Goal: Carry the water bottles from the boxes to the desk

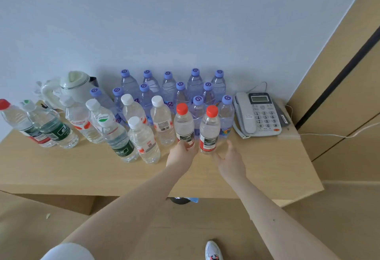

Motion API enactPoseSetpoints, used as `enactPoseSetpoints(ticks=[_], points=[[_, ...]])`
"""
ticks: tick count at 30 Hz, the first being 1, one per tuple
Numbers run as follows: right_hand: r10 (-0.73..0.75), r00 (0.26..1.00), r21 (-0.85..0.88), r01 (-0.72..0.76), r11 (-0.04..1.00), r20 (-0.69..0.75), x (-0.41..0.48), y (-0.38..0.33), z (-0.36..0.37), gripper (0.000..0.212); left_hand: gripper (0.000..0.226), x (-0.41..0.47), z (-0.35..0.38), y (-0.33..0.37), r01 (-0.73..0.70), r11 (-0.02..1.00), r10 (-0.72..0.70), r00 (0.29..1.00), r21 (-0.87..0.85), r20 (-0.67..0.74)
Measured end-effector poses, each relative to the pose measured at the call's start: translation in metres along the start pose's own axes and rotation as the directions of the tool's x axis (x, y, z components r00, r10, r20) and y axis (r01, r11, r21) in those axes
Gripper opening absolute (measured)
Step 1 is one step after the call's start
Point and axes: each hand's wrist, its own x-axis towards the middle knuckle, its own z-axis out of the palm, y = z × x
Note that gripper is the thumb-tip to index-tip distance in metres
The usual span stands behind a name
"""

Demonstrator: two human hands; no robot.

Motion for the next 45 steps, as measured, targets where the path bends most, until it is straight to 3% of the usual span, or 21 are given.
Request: enactPoseSetpoints(ticks=[2,5,8,10,11,19,30,38,45], points=[[0.001,1.0,-0.151,0.0,0.989,0.002,-0.02,-0.005,-0.007,0.067,0.041,-0.011,-0.009,0.001,-0.114,0.97,0.101,0.992,0.213,0.069],[-0.025,1.0,-0.355,0.02,0.935,-0.009,-0.054,-0.011,-0.018,0.057,0.038,-0.031,-0.019,0.0,-0.287,0.838,0.234,0.957,0.464,0.168],[-0.048,0.998,-0.529,0.023,0.848,-0.034,-0.091,-0.011,-0.03,0.055,0.042,-0.055,-0.027,-0.006,-0.53,0.545,0.35,0.848,0.649,0.398],[-0.009,0.999,-0.611,-0.012,0.792,-0.032,-0.12,-0.007,-0.038,0.057,0.045,-0.072,-0.027,-0.012,-0.647,0.331,0.367,0.759,0.687,0.538],[0.017,0.999,-0.632,-0.034,0.775,-0.033,-0.134,-0.004,-0.041,0.058,0.046,-0.079,-0.025,-0.016,-0.679,0.274,0.367,0.728,0.681,0.579],[0.201,0.963,-0.619,-0.269,0.738,-0.179,-0.246,0.033,-0.075,0.054,0.045,-0.142,0.02,-0.01,-0.833,0.156,0.394,0.546,0.531,0.74],[0.514,0.782,-0.367,-0.621,0.693,-0.354,-0.372,0.147,-0.132,0.048,0.042,-0.274,0.142,0.037,-0.958,-0.06,0.363,0.242,0.282,0.9],[0.645,0.648,-0.134,-0.74,0.659,-0.405,-0.467,0.263,-0.191,0.054,0.045,-0.405,0.263,0.049,-0.972,-0.166,0.234,0.123,0.164,0.965],[0.738,0.554,-0.053,-0.812,0.582,-0.386,-0.547,0.354,-0.222,0.052,0.045,-0.503,0.35,0.051,-0.966,-0.24,0.168,0.061,0.1,0.984]])
